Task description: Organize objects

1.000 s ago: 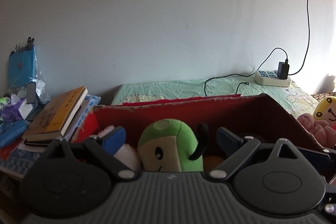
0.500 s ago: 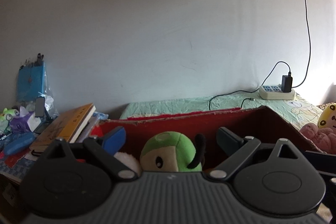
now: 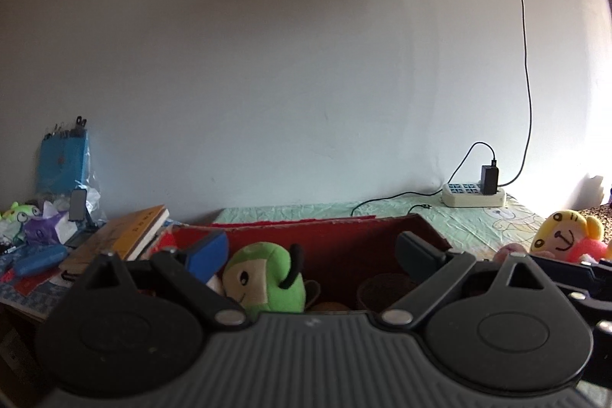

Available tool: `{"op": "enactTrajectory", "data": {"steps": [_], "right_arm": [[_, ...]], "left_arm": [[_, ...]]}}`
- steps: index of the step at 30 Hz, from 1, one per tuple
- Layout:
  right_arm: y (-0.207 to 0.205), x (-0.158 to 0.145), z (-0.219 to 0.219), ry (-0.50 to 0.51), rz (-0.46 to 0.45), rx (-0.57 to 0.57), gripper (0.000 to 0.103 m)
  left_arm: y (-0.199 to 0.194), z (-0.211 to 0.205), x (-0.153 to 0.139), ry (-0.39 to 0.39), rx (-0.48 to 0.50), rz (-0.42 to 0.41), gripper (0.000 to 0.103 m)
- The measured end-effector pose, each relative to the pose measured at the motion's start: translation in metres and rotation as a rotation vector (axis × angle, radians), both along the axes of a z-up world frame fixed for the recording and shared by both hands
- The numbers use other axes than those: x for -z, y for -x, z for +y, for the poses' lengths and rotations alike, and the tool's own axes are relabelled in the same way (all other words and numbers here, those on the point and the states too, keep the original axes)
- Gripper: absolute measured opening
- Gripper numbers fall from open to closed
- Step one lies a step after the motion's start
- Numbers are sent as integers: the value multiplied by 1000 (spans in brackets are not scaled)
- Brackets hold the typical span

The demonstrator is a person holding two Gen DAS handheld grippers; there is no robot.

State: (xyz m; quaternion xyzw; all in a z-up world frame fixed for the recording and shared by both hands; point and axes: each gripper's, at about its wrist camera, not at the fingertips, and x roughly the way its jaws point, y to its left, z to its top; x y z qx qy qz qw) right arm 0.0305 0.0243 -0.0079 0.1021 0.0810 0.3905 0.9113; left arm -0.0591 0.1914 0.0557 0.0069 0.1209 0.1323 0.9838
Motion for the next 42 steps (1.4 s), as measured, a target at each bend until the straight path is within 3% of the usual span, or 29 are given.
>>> {"op": "enactTrajectory", "data": {"steps": [7, 20, 25, 42], "right_arm": [[15, 1, -36, -48, -11, 51, 47], [11, 12, -122, -128, 47, 241, 48], [4, 23, -148, -151, 90, 292, 48], [-27, 49, -200, -239, 185, 362, 47]], "left_arm": [[15, -42, -3, -28, 20, 30, 95], [13, -126, 9, -42, 179, 119, 95], [-1, -155, 23, -39, 215, 199, 95], [-60, -222, 62, -112, 343, 311, 99]]}}
